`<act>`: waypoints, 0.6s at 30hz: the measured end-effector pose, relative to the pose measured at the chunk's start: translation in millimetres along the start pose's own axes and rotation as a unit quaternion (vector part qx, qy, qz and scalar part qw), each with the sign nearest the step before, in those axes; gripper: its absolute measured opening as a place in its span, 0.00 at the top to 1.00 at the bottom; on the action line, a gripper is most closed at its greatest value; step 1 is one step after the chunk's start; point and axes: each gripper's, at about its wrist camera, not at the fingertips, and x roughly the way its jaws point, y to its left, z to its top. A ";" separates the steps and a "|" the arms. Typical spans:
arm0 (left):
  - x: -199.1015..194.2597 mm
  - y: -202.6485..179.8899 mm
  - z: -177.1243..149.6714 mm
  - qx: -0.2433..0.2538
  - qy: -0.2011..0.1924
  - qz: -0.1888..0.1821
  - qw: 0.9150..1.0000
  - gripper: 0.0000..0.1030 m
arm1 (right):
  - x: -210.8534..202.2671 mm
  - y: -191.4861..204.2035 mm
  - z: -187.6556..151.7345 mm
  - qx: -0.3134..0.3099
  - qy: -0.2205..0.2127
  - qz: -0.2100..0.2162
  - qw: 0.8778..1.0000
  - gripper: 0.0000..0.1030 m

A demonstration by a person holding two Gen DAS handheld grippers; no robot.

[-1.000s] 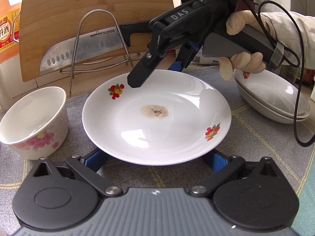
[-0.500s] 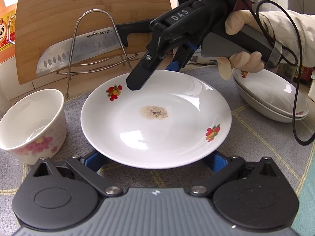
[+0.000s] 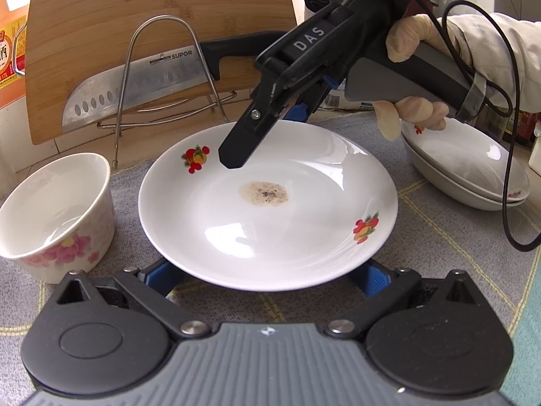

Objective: Organize plates and bowls
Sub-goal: 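Lift the stained plate with both tools and carry it toward the plate stack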

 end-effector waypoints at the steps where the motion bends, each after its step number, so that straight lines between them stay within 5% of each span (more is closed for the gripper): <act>1: 0.0 0.0 -0.1 0.000 0.000 0.000 1.000 0.00 | 0.0 0.4 0.0 -0.002 0.001 -0.001 1.000 0.00; 18: -6.2 -1.8 -1.8 0.013 0.000 0.007 1.000 0.01 | -2.7 3.1 -3.6 -0.002 0.002 0.008 1.000 0.00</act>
